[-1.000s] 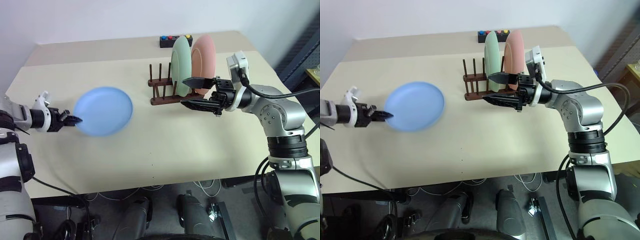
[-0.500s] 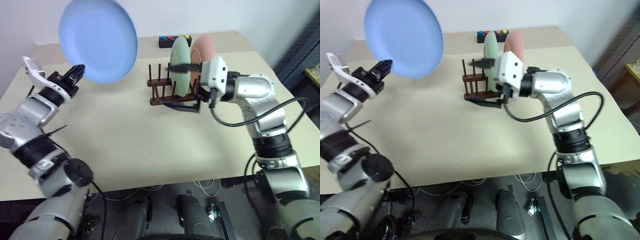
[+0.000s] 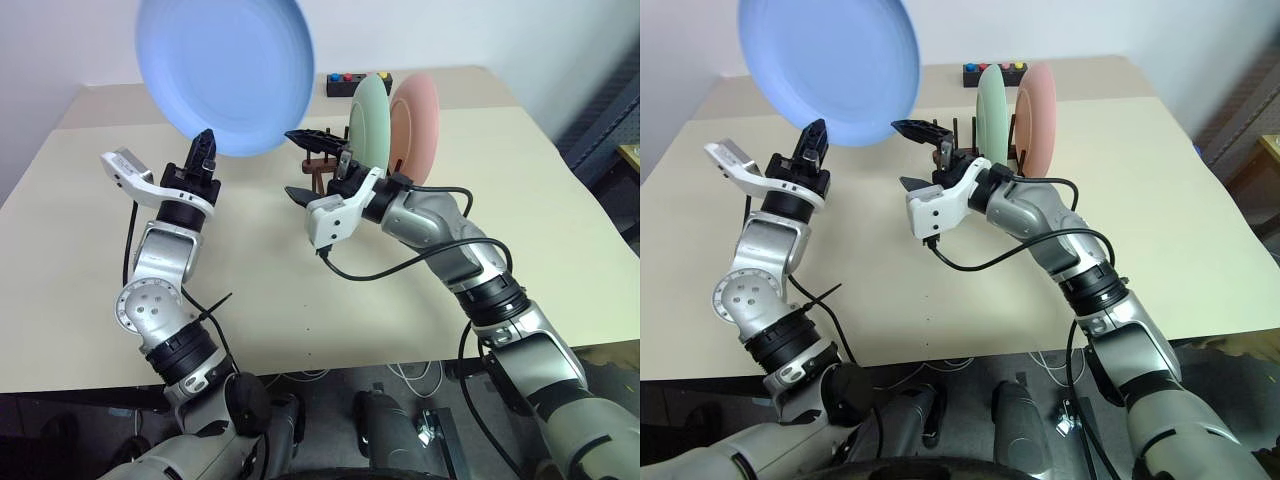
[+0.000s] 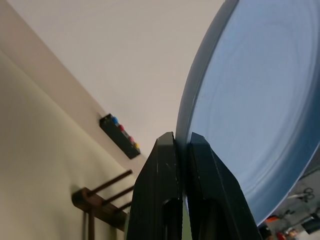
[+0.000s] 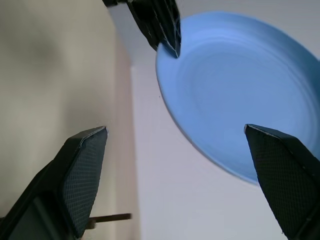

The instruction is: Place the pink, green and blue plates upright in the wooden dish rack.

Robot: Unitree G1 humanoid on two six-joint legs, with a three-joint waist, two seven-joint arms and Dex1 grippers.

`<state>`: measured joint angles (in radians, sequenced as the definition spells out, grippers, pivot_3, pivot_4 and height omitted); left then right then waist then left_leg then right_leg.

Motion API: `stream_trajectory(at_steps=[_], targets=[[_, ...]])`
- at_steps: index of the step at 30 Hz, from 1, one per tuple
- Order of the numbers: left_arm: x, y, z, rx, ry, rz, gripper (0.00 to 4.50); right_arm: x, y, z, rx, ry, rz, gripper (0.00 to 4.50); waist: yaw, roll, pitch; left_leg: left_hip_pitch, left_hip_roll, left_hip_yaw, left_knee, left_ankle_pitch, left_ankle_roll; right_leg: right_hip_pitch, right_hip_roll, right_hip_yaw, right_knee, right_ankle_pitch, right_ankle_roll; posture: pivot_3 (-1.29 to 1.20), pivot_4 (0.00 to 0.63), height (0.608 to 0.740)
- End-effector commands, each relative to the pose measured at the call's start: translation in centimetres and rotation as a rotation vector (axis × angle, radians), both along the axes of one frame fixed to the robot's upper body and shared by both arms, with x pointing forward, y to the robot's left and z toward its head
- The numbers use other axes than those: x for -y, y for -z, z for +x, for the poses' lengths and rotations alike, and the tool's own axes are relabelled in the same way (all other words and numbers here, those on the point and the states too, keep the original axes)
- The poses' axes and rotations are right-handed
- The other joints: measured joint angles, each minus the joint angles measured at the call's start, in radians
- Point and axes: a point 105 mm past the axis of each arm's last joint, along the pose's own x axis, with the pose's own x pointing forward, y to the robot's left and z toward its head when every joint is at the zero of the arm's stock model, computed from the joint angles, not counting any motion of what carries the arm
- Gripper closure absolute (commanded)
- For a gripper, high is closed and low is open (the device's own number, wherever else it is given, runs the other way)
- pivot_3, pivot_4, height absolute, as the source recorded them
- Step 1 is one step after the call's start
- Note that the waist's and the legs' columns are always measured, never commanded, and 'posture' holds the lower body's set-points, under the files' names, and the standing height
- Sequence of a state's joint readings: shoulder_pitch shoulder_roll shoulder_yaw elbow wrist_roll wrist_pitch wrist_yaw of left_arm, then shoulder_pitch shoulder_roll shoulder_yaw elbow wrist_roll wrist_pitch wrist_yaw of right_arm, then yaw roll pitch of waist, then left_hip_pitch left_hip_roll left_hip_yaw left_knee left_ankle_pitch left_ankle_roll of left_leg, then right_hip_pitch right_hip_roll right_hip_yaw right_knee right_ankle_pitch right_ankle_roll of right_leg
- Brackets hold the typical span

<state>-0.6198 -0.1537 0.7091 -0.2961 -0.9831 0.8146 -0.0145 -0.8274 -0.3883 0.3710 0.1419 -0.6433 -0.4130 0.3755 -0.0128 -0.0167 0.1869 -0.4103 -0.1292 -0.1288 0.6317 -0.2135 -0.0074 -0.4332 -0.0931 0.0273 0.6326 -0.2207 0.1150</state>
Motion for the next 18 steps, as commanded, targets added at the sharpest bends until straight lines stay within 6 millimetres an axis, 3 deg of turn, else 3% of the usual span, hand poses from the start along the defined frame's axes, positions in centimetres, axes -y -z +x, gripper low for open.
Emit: stream_trajectory(at_steps=[1,5,7,10,15,18], targets=[[2.0,-1.7,-1.1,0.076,0.04,0.029,4.44,-1.0,-1.6,-0.2,0.08,-0.018,0.031,0.0,0.0,0.0,0.0,0.0,0.0,0.0,0.0,0.0,0.0,0.0,0.0,0.0,0.0,0.0,0.0,0.0,0.15,0.74],[3.3,-1.9,-1.3,0.096,0.053,0.154,4.44,-1.3,-1.8,0.5,0.102,0.012,0.034,0.0,0.0,0.0,0.0,0.001,0.0,0.0,0.0,0.0,0.0,0.001,0.001,0.0,0.0,0.0,0.0,0.0,0.15,0.74],[3.5,-2.0,-1.4,0.103,0.048,0.184,4.5,-1.3,-2.0,0.9,0.101,0.027,0.05,0.52,-0.001,0.0,0.0,0.001,0.0,0.0,0.0,0.0,0.0,0.001,0.001,0.0,0.0,0.0,0.0,0.0,0.15,0.74],[3.7,-2.1,-1.4,0.11,0.052,0.183,4.5,-1.1,-2.3,1.3,0.112,0.044,0.058,1.75,0.0,0.0,0.0,0.001,0.001,0.0,0.0,0.0,0.0,0.001,0.001,0.0,-0.001,0.0,-0.001,0.0,0.15,0.74],[3.7,-1.9,-1.3,0.103,0.02,0.237,4.5,-1.1,-2.3,1.5,0.121,0.047,0.063,4.36,-0.001,0.0,0.0,0.001,0.001,0.0,-0.001,0.0,0.0,0.001,0.002,0.0,-0.001,0.0,-0.001,0.0,0.15,0.74],[3.7,-1.6,-1.1,0.088,0.021,0.241,4.5,-1.0,-2.5,1.5,0.12,0.046,0.076,4.44,0.0,0.0,0.0,0.001,0.001,0.0,-0.001,0.0,0.0,0.001,0.002,0.001,-0.001,0.0,-0.001,0.0,0.15,0.74]])
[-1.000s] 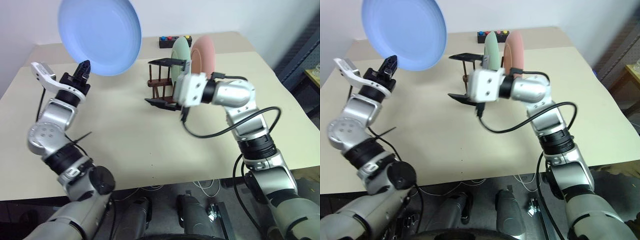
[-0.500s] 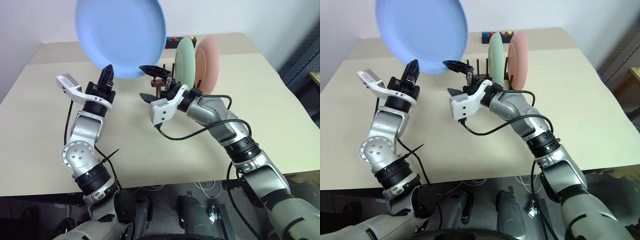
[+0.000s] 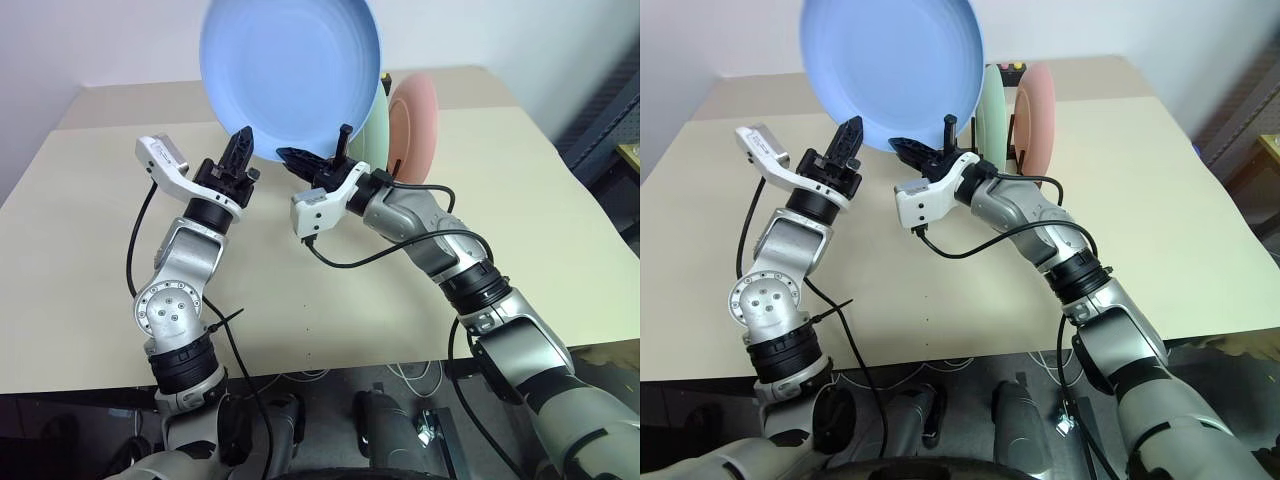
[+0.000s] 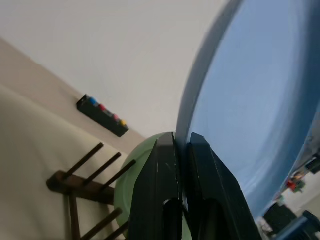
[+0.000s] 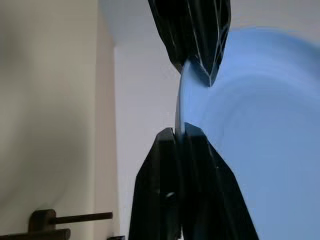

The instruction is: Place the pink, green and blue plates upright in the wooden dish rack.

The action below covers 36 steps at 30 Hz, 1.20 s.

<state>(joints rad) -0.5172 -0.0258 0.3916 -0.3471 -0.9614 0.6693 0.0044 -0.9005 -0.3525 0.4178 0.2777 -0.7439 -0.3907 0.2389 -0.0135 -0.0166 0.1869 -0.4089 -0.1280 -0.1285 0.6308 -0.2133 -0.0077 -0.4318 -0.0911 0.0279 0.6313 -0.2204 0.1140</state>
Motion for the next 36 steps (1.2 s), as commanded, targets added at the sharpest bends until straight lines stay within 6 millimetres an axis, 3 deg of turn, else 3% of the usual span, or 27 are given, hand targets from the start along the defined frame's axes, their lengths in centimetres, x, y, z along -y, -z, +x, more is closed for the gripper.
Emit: stream_trajectory(at_steps=[1,4,8,9,14,18,23,26,28,30,31,33,36], targets=[[0.1,-0.6,-0.3,0.025,-0.01,0.01,4.17,-0.2,-2.6,-0.5,0.064,-0.021,0.075,4.48,0.0,0.0,0.0,0.0,0.0,0.0,0.0,0.0,0.0,0.0,0.0,0.0,0.0,0.0,0.0,0.0,0.15,0.74],[0.2,-0.9,-0.6,0.047,0.02,-0.019,3.07,-0.1,-2.8,-0.4,0.065,-0.018,0.087,4.5,0.001,0.0,0.0,0.0,0.0,0.0,0.0,0.0,0.0,0.0,0.0,0.0,0.0,0.0,0.0,0.0,0.15,0.74],[1.3,-1.7,-2.1,0.091,0.182,-0.083,0.9,0.3,-3.5,-0.3,0.061,-0.014,0.12,4.5,0.0,0.0,0.0,0.0,0.001,0.0,0.0,0.0,0.0,0.0,0.001,0.0,0.0,0.0,0.0,0.0,0.15,0.74],[1.5,-1.8,-2.6,0.111,0.198,-0.032,0.44,0.4,-4.4,-0.5,0.057,-0.024,0.151,4.5,-0.001,0.0,0.0,0.0,0.001,0.0,0.0,0.0,0.0,0.0,0.001,0.0,0.0,0.0,0.0,0.0,0.15,0.74],[0.8,-2.1,-3.6,0.159,0.217,0.113,0.44,0.4,-9.2,-1.9,0.005,-0.136,0.322,4.5,-0.006,0.0,0.0,0.0,0.002,0.0,0.0,0.0,0.0,0.0,0.002,0.0,-0.001,0.001,-0.001,0.0,0.15,0.74],[-2.2,-2.2,-2.7,0.165,0.137,0.216,0.44,0.1,-12.3,-3.5,-0.014,-0.239,0.381,4.5,-0.004,0.0,0.0,0.001,0.003,0.0,-0.001,0.0,-0.001,0.0,0.003,0.0,-0.001,0.001,-0.002,0.0,0.15,0.74],[-5.6,-1.3,-2.0,0.159,0.038,0.479,0.44,0.9,-16.1,-6.0,-0.433,-0.597,0.741,4.5,-0.007,0.001,0.0,0.001,0.004,0.0,-0.003,0.0,-0.001,-0.001,0.004,0.0,-0.001,0.001,-0.003,0.0,0.15,0.74],[-7.1,-1.1,-1.8,0.143,0.015,0.534,0.44,1.9,-17.3,-6.6,-0.676,-0.78,0.887,4.5,-0.001,0.001,0.001,0.001,0.004,-0.002,-0.004,0.0,0.0,-0.001,0.004,0.0,-0.001,0.001,-0.003,0.0,0.15,0.74],[-7.4,-1.0,-2.3,0.145,0.041,0.589,0.44,2.5,-16.7,-5.3,-0.991,-0.914,0.967,4.5,-0.001,0.002,0.001,0.001,0.004,-0.003,-0.004,-0.003,0.004,0.0,0.004,0.0,-0.002,0.001,-0.003,0.0,0.15,0.74],[-7.5,-1.0,-2.5,0.144,0.066,0.596,0.44,2.5,-15.3,-3.9,-1.05,-0.852,0.944,4.5,0.0,0.002,0.001,0.001,0.004,-0.003,-0.004,-0.004,0.005,0.0,0.003,0.0,-0.003,0.001,-0.003,0.0,0.15,0.74],[-7.5,-1.0,-2.5,0.142,0.075,0.597,0.21,3.2,-14.1,-3.0,-1.106,-0.829,0.984,4.5,-0.001,0.002,0.001,0.001,0.004,-0.003,-0.005,-0.004,0.005,0.0,0.003,0.0,-0.003,0.001,-0.003,0.0,0.15,0.74],[-7.1,-0.9,-2.7,0.146,0.11,0.609,0.21,4.1,-12.7,-1.7,-1.228,-0.814,1.084,4.5,-0.001,0.002,0.001,0.001,0.004,-0.003,-0.005,-0.004,0.005,0.0,0.003,0.0,-0.002,0.001,-0.003,0.0,0.15,0.74],[-6.7,-0.9,-3.1,0.153,0.146,0.64,0.21,3.9,-11.7,-1.8,-1.368,-0.827,1.109,4.5,-0.004,0.003,0.001,0.0,0.004,-0.002,-0.005,-0.004,0.005,-0.003,0.003,0.0,-0.001,0.002,-0.003,0.0,0.15,0.74]])
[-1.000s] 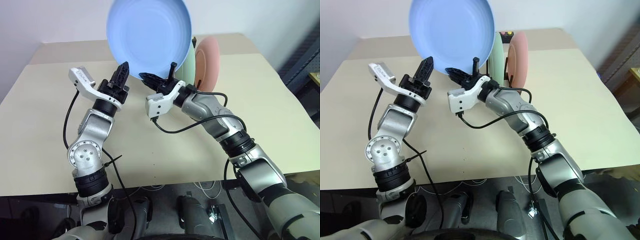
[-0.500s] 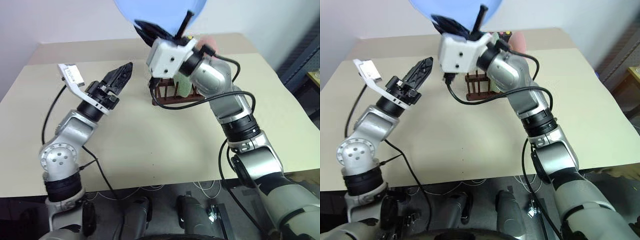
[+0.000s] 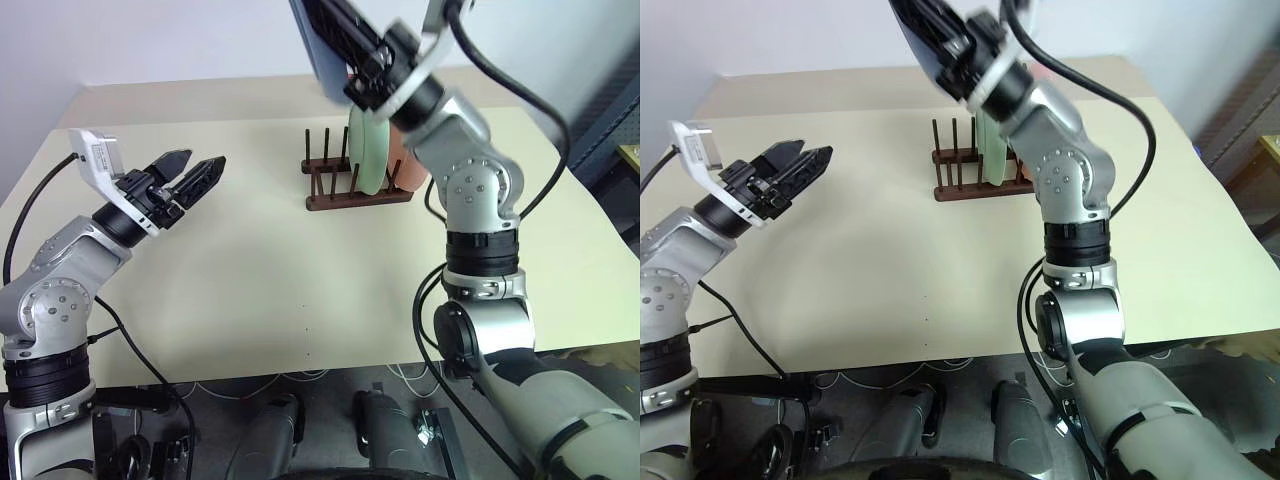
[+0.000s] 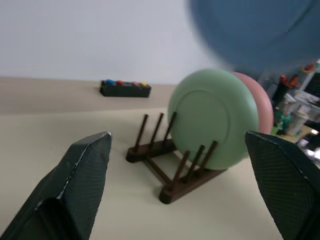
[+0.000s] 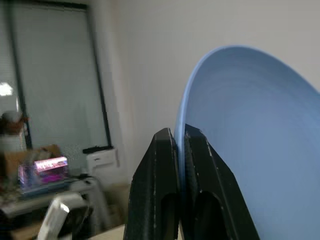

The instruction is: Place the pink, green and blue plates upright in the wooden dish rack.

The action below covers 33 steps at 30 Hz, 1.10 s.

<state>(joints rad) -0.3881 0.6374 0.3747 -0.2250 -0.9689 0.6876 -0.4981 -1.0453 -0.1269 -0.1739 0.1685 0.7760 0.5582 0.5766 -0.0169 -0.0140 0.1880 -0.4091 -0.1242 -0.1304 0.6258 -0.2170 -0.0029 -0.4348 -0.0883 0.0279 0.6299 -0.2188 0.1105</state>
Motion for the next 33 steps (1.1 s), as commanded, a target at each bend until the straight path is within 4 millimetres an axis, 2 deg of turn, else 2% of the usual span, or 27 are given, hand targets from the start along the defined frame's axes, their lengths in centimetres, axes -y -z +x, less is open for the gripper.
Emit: stream_trajectory(at_steps=[1,8,14,17,20,26,33], targets=[[0.4,-1.2,-1.2,0.056,0.051,0.063,0.21,-0.3,-0.7,-1.5,-0.061,-0.12,0.032,4.5,-0.002,0.001,0.0,-0.001,0.0,0.0,0.0,0.0,0.0,-0.001,0.0,0.0,0.001,0.0,0.0,0.0,0.15,0.74],[1.5,-0.5,-4.1,0.073,0.187,0.165,0.21,-0.4,0.7,-0.9,-0.235,-0.171,0.067,4.5,-0.024,0.001,0.001,-0.001,0.001,0.001,-0.005,0.001,-0.002,-0.005,0.0,0.002,0.001,0.0,0.0,0.0,0.15,0.74],[1.0,-0.9,-4.5,0.101,0.195,0.152,0.21,1.0,1.5,1.9,-0.448,-0.14,0.304,4.5,-0.025,0.001,0.001,-0.001,0.001,0.001,-0.005,0.001,-0.002,-0.005,0.0,0.002,0.0,0.001,-0.001,0.0,0.15,0.74],[1.6,-0.3,-4.6,0.1,0.198,0.179,0.21,0.8,2.0,2.3,-0.443,-0.108,0.281,4.5,-0.025,0.001,0.001,-0.001,0.001,0.001,-0.006,0.001,-0.002,-0.005,0.0,0.002,0.0,0.001,-0.001,0.0,0.15,0.74],[1.9,-0.2,-4.7,0.095,0.208,0.157,0.21,1.3,2.6,3.6,-0.439,-0.007,0.259,4.5,-0.026,0.001,0.001,-0.001,0.001,0.002,-0.006,0.001,-0.002,-0.005,0.0,0.002,0.0,0.001,-0.001,0.0,0.15,0.74],[2.8,-0.4,-4.7,0.107,0.225,0.113,0.21,1.5,3.1,4.3,-0.427,0.007,0.248,4.5,-0.025,0.001,0.001,-0.001,0.001,0.002,-0.006,0.001,-0.002,-0.005,0.0,0.002,0.0,0.001,-0.001,0.0,0.15,0.74],[2.8,-0.2,-4.7,0.102,0.225,0.112,0.21,0.9,4.3,5.6,-0.48,0.02,0.216,4.5,-0.026,0.001,0.001,-0.001,0.001,0.002,-0.006,0.002,-0.002,-0.005,0.0,0.002,0.0,0.001,-0.001,0.0,0.15,0.74]])
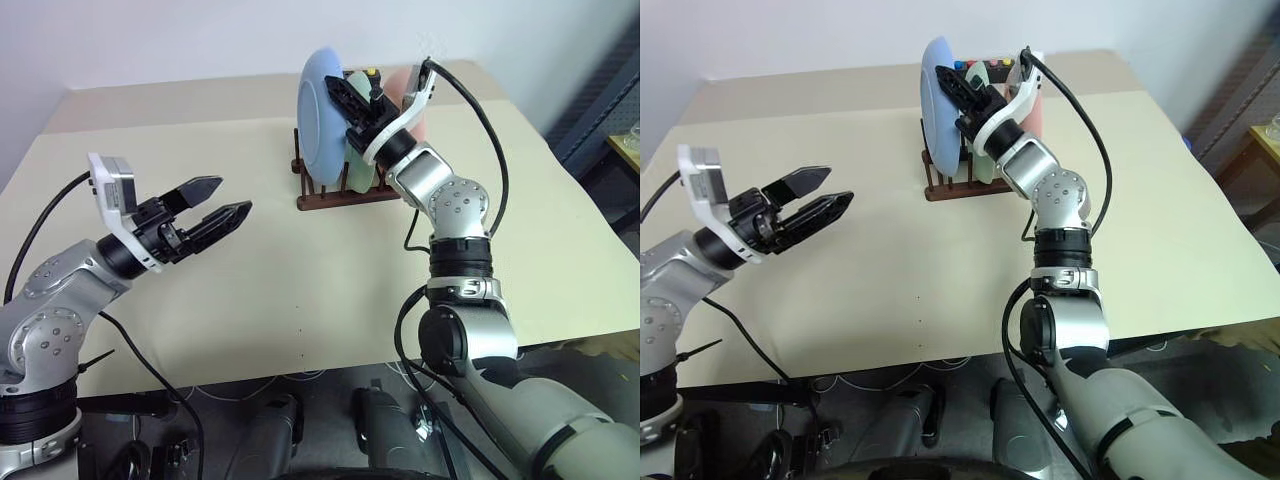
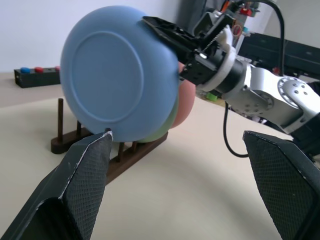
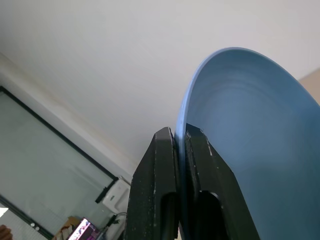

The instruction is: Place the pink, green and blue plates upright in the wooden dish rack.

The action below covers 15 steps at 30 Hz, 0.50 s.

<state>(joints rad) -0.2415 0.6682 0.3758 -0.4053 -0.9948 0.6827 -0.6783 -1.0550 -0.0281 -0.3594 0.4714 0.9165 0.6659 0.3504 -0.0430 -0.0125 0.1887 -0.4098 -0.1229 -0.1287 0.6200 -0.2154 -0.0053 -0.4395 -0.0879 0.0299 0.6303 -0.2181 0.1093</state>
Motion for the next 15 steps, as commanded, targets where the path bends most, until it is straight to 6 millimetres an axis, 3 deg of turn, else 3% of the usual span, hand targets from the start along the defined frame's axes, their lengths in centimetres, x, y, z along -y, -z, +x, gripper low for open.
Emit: stream_trajectory(at_steps=[1,7,10,15], targets=[[0.0,-1.07,-0.44,0.054,0.001,0.005,0.21,-0.18,-1.78,0.24,0.045,0.008,-0.024,4.5,0.0,0.0,0.0,0.0,0.0,0.0,0.0,0.0,0.0,0.0,0.0,0.0,0.0,0.0,0.0,0.0,0.15,0.74],[0.21,-0.98,0.03,0.072,-0.035,0.03,0.21,-0.91,-1.58,0.37,0.077,-0.01,-0.1,4.5,0.001,0.0,0.0,0.0,0.0,0.0,0.0,0.0,0.0,0.0,0.0,0.0,0.0,0.0,0.0,0.0,0.15,0.74],[0.24,-1.08,0.1,0.078,-0.041,0.031,0.0,-1.09,-1.63,0.21,0.094,-0.024,-0.112,3.45,0.0,0.0,0.0,0.0,0.0,0.0,0.0,0.0,0.0,0.0,0.0,0.0,0.0,0.0,0.0,0.0,0.15,0.74],[0.07,-1.18,0.18,0.082,-0.045,0.029,0.0,-1.14,-1.99,0.03,0.132,-0.011,-0.145,1.03,0.0,0.0,0.0,0.0,0.0,0.0,0.0,0.0,0.0,0.0,0.0,0.0,0.0,0.0,0.0,0.0,0.15,0.74]])
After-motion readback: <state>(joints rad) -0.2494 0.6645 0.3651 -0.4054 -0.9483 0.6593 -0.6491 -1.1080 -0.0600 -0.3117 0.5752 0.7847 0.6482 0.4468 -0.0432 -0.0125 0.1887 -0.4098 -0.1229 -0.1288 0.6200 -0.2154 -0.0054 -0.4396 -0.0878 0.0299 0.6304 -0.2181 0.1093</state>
